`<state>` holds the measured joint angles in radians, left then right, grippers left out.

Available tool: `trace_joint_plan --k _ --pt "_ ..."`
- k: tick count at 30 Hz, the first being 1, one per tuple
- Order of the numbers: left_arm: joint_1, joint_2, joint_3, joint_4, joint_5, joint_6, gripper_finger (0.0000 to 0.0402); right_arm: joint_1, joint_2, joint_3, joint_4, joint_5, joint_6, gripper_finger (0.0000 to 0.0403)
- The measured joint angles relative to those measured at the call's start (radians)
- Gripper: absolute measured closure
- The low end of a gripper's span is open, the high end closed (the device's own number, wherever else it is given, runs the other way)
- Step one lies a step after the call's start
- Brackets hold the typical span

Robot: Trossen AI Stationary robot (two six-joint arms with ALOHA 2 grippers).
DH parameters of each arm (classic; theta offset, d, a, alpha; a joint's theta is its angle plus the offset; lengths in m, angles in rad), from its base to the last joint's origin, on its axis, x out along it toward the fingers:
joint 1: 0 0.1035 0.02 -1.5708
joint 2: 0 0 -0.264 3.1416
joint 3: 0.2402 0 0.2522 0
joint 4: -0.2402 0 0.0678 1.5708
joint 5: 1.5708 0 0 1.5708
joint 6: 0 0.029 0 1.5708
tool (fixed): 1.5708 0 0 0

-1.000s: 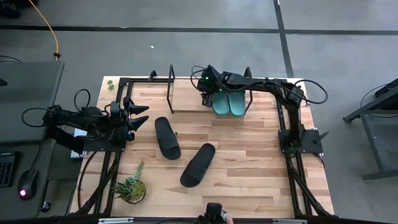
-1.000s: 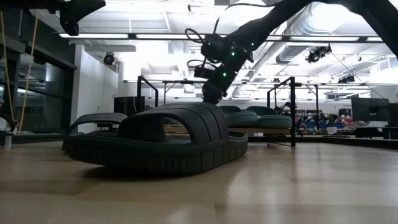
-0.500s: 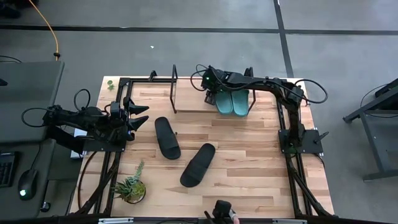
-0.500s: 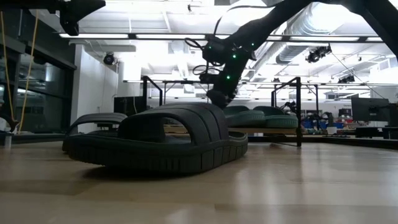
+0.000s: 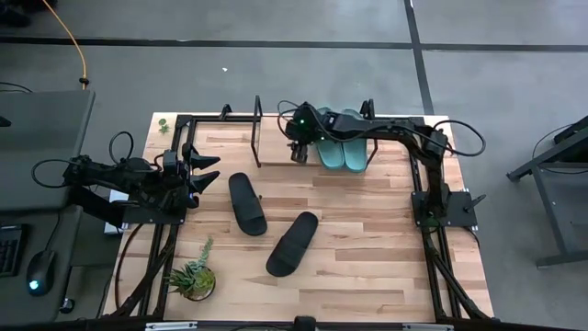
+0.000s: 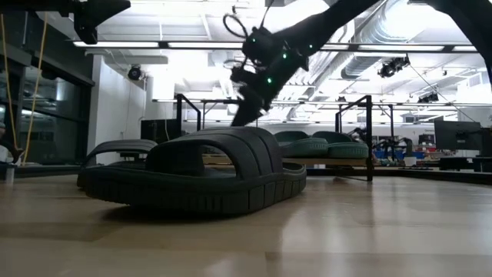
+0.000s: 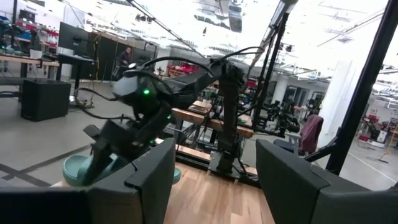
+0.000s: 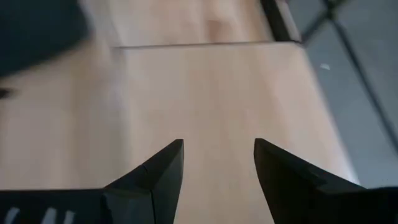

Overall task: Pick and place slides into the shelf
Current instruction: Put the right black slide on the shelf

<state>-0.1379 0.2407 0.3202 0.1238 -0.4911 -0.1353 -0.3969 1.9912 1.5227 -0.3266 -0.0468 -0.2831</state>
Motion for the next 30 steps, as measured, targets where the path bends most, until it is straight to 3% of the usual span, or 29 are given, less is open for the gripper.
trace_joint_plan --k 5,10,18,30 --pt "0.000 0.000 0.000 -0.001 0.000 0.000 0.0195 0.062 -0.023 0.000 -0.037 -0.143 0.097 0.0217" --pt "0.000 0.000 0.000 -0.004 0.000 0.000 0.0195 0.133 -0.024 0.000 -0.097 -0.220 0.162 0.0217" --pt "0.000 0.000 0.000 -0.018 -0.022 0.000 0.0195 0.249 -0.024 0.000 -0.213 -0.223 0.199 0.0217" --pt "0.000 0.000 0.000 -0.027 -0.026 0.000 0.0195 0.400 -0.024 0.000 -0.181 -0.187 0.231 0.0217"
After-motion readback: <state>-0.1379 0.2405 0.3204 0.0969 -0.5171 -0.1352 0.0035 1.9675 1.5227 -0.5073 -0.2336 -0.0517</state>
